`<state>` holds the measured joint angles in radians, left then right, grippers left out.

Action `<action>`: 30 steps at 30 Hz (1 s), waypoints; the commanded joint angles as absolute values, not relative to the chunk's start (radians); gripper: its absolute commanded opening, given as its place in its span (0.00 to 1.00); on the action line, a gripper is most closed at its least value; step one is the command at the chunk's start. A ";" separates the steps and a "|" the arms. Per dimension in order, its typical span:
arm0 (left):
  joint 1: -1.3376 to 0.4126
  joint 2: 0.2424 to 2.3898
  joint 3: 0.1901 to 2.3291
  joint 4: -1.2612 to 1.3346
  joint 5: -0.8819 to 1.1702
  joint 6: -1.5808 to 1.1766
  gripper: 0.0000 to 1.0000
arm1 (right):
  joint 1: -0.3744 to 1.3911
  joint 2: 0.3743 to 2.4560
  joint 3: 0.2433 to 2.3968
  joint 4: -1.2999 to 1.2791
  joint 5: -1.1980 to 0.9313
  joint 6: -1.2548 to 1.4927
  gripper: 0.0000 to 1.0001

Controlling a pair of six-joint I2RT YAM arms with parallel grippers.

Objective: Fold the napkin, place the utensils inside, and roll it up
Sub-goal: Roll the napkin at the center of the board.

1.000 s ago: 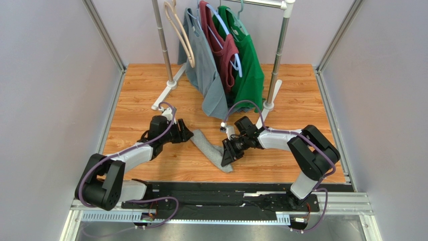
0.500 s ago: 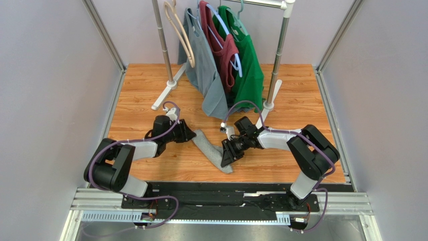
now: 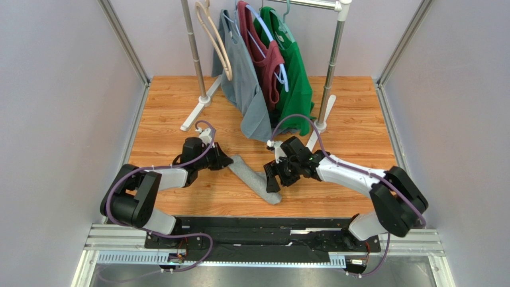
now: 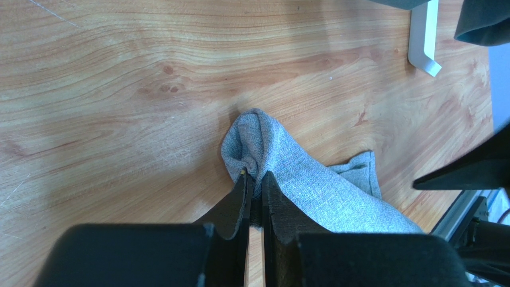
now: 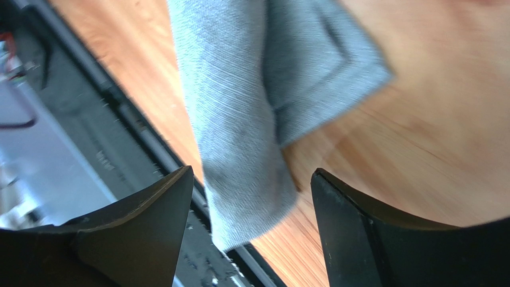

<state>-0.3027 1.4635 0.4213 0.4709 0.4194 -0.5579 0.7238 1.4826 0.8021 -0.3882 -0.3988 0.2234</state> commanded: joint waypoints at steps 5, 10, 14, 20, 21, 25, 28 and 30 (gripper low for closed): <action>-0.298 1.442 0.433 0.474 0.460 -0.508 0.05 | 0.986 1.394 0.931 -0.361 0.227 0.177 0.75; -0.298 1.424 0.428 0.453 0.453 -0.494 0.05 | 1.126 1.572 1.041 -0.321 0.418 0.121 0.72; -0.298 1.416 0.425 0.448 0.454 -0.492 0.05 | 1.173 1.670 1.084 -0.287 0.449 0.094 0.70; -0.298 1.410 0.423 0.445 0.457 -0.486 0.05 | 1.192 1.739 1.091 -0.259 0.448 0.092 0.68; -0.298 1.408 0.422 0.443 0.460 -0.486 0.05 | 1.192 1.749 1.088 -0.255 0.446 0.094 0.67; -0.298 1.401 0.420 0.442 0.462 -0.486 0.05 | 1.190 1.776 1.077 -0.255 0.422 0.112 0.56; -0.298 1.390 0.414 0.439 0.462 -0.486 0.06 | 1.184 1.796 1.063 -0.253 0.387 0.135 0.44; -0.298 1.373 0.408 0.434 0.460 -0.491 0.15 | 1.177 1.799 1.049 -0.252 0.361 0.158 0.36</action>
